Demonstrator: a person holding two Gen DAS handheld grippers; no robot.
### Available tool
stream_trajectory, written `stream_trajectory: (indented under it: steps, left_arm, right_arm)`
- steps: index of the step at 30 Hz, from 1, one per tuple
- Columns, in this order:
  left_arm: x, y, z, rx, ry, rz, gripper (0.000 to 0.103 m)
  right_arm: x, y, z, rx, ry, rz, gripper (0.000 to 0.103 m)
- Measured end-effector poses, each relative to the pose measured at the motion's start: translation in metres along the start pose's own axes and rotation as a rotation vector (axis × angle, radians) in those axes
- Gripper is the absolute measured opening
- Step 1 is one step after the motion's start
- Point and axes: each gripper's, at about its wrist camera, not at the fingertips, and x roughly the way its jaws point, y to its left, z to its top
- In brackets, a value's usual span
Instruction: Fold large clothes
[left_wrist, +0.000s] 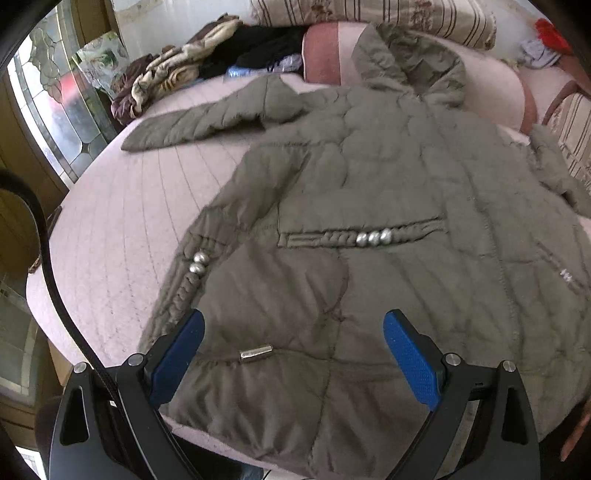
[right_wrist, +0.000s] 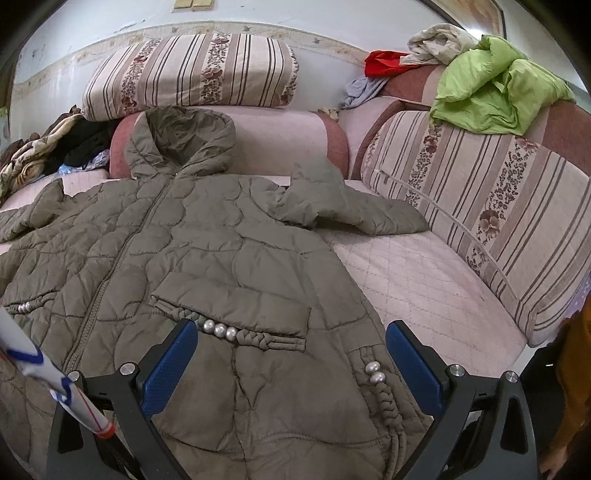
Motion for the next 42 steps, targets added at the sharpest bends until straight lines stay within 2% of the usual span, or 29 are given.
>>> stream_trajectory:
  steps: [11, 13, 15, 19, 23, 24, 25, 26, 27, 28, 29, 31, 35, 37, 38, 42]
  left_arm:
    - [0.022, -0.008, -0.01, 0.066, -0.037, 0.078, 0.099]
    - [0.023, -0.009, -0.012, 0.082, -0.053, 0.081, 0.1]
    - [0.024, -0.008, -0.013, 0.087, -0.055, 0.083, 0.101]
    - [0.026, -0.006, -0.008, 0.059, -0.013, 0.085, 0.102]
    - [0.024, -0.001, -0.007, 0.056, -0.01, 0.054, 0.102]
    - [0.022, 0.0, -0.008, 0.053, -0.012, 0.044, 0.102]
    - [0.019, 0.003, -0.008, 0.048, -0.014, 0.031, 0.101]
    - [0.015, 0.006, -0.008, 0.043, -0.019, 0.02, 0.101]
    - [0.01, 0.01, -0.007, 0.034, -0.028, 0.012, 0.101]
    - [0.004, 0.014, -0.007, 0.026, -0.042, 0.006, 0.101]
    - [-0.001, 0.015, -0.007, 0.021, -0.057, 0.003, 0.101]
    - [-0.016, 0.024, -0.005, 0.008, -0.089, -0.002, 0.101]
    - [-0.037, 0.047, 0.001, -0.027, -0.127, -0.004, 0.101]
    - [-0.045, 0.062, 0.006, -0.043, -0.142, 0.009, 0.101]
    - [-0.047, 0.068, 0.008, -0.05, -0.146, 0.01, 0.101]
    - [-0.05, 0.099, 0.018, -0.076, -0.161, 0.023, 0.101]
  right_arm:
    - [0.008, 0.001, -0.002, -0.017, 0.023, 0.0, 0.103]
    - [0.007, -0.006, 0.005, -0.013, 0.004, -0.026, 0.103]
    - [0.006, -0.025, 0.011, 0.046, -0.004, -0.07, 0.103]
    - [0.028, -0.081, 0.005, 0.248, 0.174, 0.0, 0.103]
    - [0.047, -0.102, -0.019, 0.329, 0.332, 0.081, 0.099]
    - [0.049, -0.101, -0.026, 0.332, 0.359, 0.102, 0.092]
    - [0.054, -0.098, -0.035, 0.338, 0.413, 0.149, 0.079]
    - [0.056, -0.096, -0.042, 0.349, 0.447, 0.184, 0.073]
    - [0.057, -0.095, -0.046, 0.351, 0.459, 0.197, 0.059]
    - [0.053, -0.095, -0.047, 0.332, 0.452, 0.191, 0.038]
    - [0.049, -0.096, -0.047, 0.311, 0.45, 0.182, 0.027]
    - [0.045, -0.104, -0.047, 0.31, 0.46, 0.189, 0.021]
    - [0.04, -0.107, -0.048, 0.236, 0.485, 0.117, 0.022]
    - [0.031, -0.105, -0.046, 0.217, 0.464, 0.091, 0.031]
    - [0.024, -0.106, -0.043, 0.232, 0.445, 0.095, 0.032]
    - [-0.01, -0.11, -0.026, 0.247, 0.33, 0.076, 0.059]
